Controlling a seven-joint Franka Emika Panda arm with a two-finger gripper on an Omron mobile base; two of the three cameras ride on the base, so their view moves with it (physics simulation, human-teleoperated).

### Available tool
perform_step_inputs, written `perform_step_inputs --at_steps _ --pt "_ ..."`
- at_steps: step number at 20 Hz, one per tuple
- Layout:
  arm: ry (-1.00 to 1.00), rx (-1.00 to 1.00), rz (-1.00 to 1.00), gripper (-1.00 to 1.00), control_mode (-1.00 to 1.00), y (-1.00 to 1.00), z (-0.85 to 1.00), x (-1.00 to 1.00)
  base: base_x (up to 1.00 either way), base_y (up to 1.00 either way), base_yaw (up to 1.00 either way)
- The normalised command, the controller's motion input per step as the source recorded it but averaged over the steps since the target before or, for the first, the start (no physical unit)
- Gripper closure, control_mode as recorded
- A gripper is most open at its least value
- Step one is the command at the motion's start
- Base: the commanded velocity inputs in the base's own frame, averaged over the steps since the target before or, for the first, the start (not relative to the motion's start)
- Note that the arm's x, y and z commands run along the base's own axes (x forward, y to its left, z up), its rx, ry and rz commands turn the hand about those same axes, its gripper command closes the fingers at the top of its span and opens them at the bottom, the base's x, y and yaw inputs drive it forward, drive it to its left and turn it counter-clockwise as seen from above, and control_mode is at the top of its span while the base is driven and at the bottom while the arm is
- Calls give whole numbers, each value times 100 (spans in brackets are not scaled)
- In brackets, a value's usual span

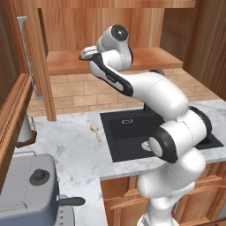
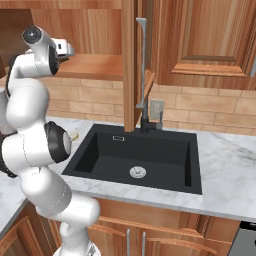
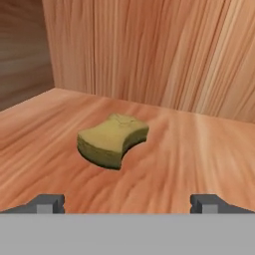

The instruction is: Locate and retrieve the sponge and dish brush from the cabinet. Place them next to the sink.

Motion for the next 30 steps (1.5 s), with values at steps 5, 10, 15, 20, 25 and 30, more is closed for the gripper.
perform_step_inputs --at_steps 5,10,15,20,25,30 --pt "1 0 0 -100 -100 16 0 25 0 0 0" --pt "2 0 0 -100 -100 25 0 22 0 0 0" --pt "0 0 0 -100 -100 3 0 33 0 0 0" --pt "0 0 0 -100 -100 4 -2 33 0 0 0" --pt "3 0 0 -100 -100 17 -6 14 0 0 0" --pt "3 0 -1 -100 -100 12 -7 1 0 0 0"
